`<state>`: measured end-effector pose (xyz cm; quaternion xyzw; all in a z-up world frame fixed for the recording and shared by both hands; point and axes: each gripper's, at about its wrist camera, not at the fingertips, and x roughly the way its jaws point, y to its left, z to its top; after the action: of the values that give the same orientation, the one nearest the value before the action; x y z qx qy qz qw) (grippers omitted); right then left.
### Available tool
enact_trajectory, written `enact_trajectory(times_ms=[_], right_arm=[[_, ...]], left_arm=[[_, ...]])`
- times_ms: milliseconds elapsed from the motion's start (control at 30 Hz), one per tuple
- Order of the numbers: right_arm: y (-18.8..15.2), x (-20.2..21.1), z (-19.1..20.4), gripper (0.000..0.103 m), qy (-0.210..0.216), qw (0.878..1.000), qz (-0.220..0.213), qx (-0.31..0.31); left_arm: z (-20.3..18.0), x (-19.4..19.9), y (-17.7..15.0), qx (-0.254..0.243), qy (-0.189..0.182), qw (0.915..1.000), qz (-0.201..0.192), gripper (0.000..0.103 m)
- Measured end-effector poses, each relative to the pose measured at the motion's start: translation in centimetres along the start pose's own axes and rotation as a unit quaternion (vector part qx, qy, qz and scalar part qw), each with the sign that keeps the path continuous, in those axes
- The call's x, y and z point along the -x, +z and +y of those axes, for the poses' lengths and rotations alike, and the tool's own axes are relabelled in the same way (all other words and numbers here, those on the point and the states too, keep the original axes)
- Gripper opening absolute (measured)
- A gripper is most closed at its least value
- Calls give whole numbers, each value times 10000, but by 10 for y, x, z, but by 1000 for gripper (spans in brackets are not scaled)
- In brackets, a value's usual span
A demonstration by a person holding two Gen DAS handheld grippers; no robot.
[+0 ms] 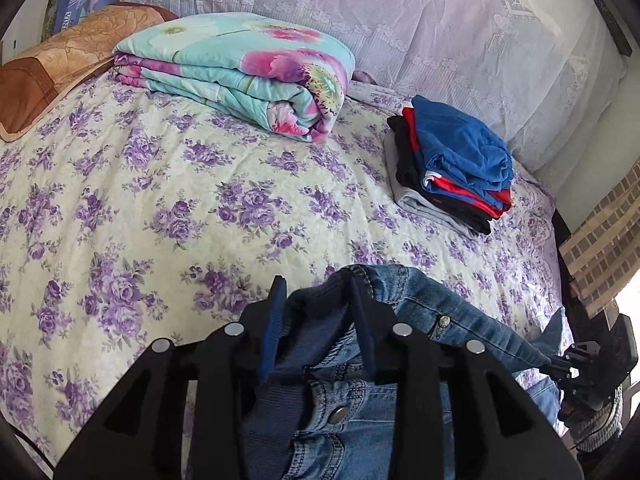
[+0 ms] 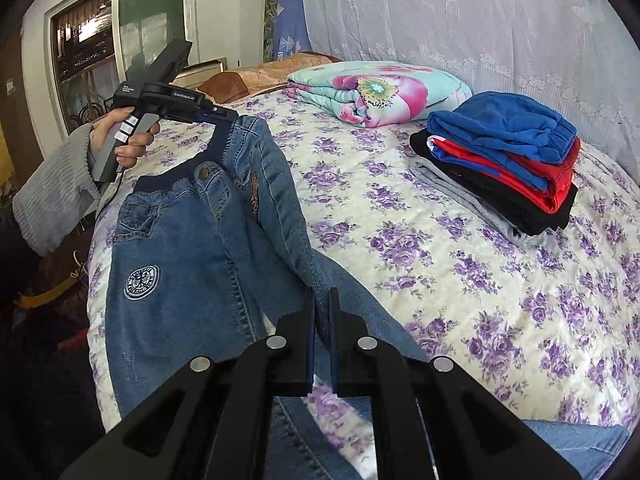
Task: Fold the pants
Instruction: 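Lift the jeans off the bed with both grippers, turning them over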
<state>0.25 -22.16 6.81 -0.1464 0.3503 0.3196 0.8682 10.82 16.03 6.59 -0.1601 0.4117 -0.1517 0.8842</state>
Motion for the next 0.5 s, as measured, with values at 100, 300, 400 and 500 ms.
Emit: enact_trajectory(times_ms=[100,300,400,500], right_arm=[[-6,9,11,6,-23,10000,-38,-27],[-14,23,36,6,-111,9998,-118,124],[-20,36,54,6,-134,9994,-210,224],[-32,53,76,0,40,9990,-327,289]], left_arm=[[1,3,-5,93,-44,9999,9,31],[6,18,-18,158,-265,9994,-134,22],[12,41,-29,197,-487,9980,-342,21],[26,65,-49,319,-673,9958,-532,21]])
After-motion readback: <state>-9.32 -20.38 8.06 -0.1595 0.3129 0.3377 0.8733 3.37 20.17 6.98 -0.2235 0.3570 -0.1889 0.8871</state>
